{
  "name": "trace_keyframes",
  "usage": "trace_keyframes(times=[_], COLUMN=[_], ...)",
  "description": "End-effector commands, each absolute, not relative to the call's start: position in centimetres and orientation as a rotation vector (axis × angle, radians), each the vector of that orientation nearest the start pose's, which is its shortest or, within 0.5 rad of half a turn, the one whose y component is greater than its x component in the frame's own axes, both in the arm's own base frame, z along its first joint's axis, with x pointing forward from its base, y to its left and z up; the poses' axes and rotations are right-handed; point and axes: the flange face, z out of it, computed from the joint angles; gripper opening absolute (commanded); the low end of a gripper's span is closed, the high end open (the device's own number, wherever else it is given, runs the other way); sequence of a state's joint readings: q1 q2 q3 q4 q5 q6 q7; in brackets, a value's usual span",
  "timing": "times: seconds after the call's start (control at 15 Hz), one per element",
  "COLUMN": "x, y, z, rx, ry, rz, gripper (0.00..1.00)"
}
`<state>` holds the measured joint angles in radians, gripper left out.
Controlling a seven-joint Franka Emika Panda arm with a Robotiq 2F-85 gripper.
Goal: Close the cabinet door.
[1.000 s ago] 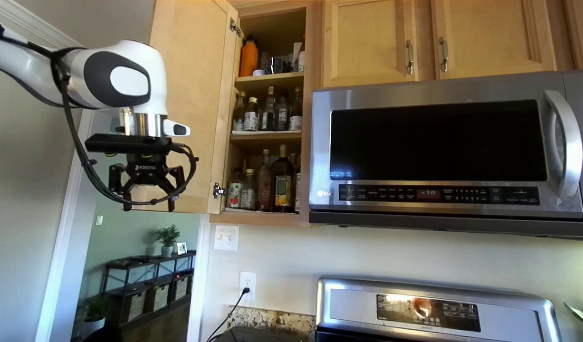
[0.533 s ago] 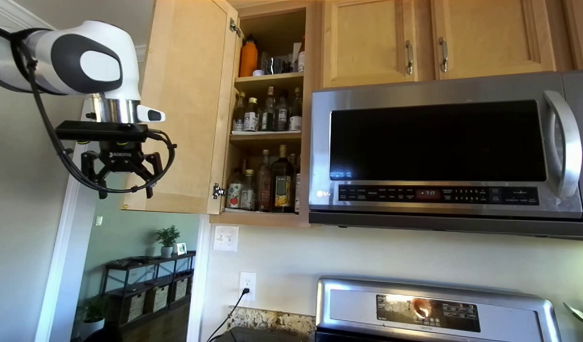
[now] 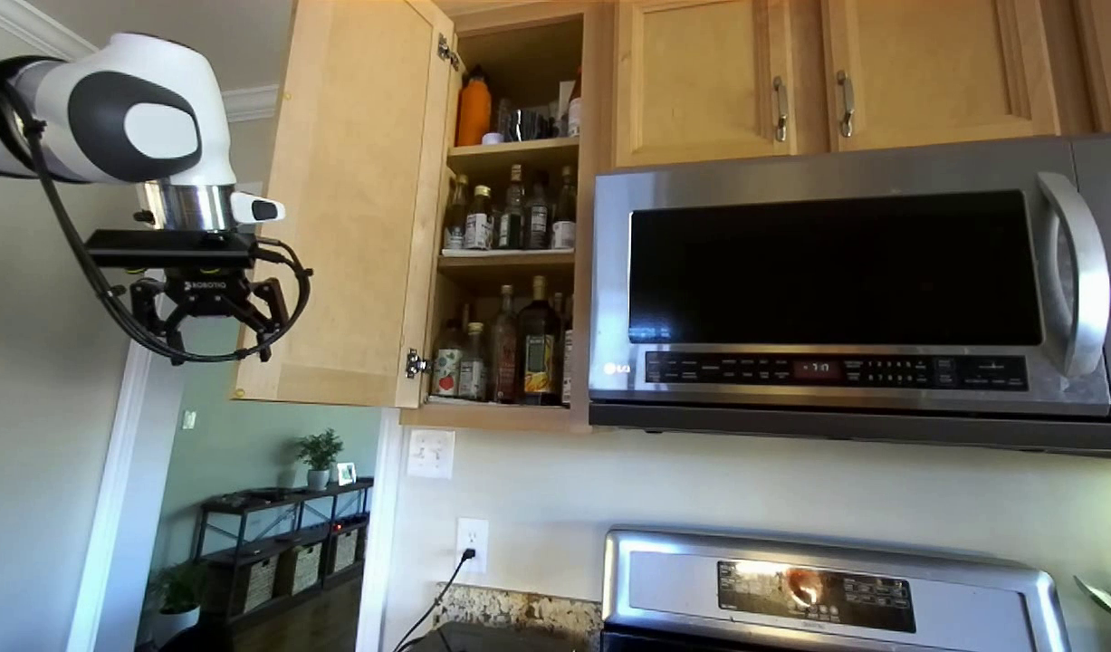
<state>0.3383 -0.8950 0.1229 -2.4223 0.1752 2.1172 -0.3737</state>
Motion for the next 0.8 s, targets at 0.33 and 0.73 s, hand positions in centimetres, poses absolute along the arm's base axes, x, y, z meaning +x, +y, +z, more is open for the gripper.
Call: trace_keyframes(times=[0.33,0.73], x=[29.1,31.3], y=[18.3,18.0], z=[64.8,64.2], rx=[-2.553,-2.558], ry=[-1.056,-1.010], rz=[-1.100,-1.172], gripper=[1.00,1.00])
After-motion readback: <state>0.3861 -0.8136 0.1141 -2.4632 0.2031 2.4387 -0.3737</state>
